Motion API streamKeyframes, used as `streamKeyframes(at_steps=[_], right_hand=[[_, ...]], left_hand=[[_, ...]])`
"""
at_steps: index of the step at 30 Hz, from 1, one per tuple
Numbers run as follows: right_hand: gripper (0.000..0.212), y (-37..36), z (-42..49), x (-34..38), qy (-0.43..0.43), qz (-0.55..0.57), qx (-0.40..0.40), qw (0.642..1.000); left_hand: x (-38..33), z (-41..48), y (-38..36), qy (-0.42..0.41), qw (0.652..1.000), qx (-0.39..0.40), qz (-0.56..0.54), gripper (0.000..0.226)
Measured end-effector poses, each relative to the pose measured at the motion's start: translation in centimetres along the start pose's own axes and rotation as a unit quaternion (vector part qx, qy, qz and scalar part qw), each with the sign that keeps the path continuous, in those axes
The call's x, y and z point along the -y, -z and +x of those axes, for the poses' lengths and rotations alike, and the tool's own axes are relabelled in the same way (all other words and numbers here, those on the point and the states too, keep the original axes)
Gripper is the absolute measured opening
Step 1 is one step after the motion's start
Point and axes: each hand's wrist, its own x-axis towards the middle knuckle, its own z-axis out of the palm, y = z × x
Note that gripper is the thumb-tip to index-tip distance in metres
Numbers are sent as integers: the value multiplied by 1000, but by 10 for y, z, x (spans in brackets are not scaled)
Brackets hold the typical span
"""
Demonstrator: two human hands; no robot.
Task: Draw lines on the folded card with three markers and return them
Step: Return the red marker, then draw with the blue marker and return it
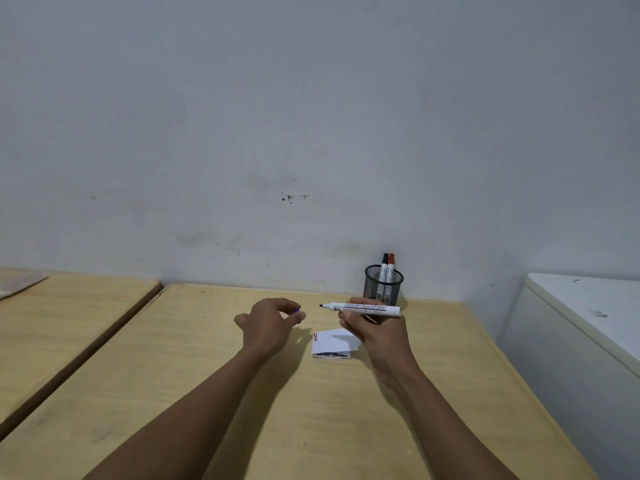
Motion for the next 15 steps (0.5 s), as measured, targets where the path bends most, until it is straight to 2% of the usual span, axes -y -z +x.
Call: streamKeyframes(at_steps=[2,5,15], right_hand=[[18,5,4,-6,-9,5,-8,1000],[18,11,10,-12,-21,9,-15,1000],[15,15,29,-25,-23,-27,-3,999]], left_hand=[[10,6,-7,-23,998,11,52,15],[19,14,-14,-30,997,16,65,26],[30,17,-30,19,998,26,50,24]])
